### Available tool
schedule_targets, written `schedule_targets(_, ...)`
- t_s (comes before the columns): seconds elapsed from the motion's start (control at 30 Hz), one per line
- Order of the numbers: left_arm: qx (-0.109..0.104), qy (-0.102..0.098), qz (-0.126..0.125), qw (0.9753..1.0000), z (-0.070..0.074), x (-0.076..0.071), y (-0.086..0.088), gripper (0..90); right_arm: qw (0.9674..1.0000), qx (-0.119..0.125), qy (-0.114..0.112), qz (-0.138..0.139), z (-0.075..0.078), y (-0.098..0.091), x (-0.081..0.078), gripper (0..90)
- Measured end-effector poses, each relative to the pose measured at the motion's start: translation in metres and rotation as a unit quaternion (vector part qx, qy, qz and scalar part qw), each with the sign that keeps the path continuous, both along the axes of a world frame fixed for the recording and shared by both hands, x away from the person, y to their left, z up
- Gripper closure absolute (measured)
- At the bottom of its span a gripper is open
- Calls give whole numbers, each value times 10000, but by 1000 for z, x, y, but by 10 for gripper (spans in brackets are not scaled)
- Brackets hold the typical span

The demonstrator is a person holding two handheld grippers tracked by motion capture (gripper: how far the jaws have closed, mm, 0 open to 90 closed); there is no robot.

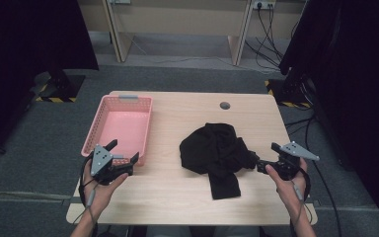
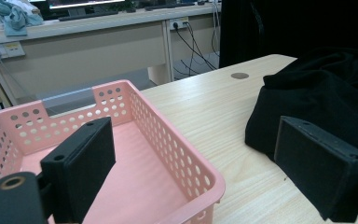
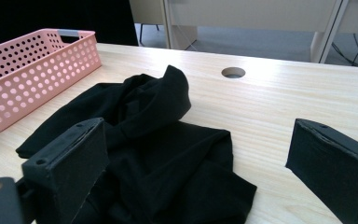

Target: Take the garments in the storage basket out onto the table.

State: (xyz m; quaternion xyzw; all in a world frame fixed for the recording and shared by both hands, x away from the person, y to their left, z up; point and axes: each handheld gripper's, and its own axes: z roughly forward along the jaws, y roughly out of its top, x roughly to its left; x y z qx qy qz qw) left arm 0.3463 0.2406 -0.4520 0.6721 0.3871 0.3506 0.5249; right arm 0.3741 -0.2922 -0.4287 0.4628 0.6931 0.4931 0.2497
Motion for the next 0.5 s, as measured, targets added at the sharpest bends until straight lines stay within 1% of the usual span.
schedule_targets(0.5, -142, -4, 250, 9996, -5, -11, 20, 114, 9998, 64, -55, -165, 0, -16, -7, 49)
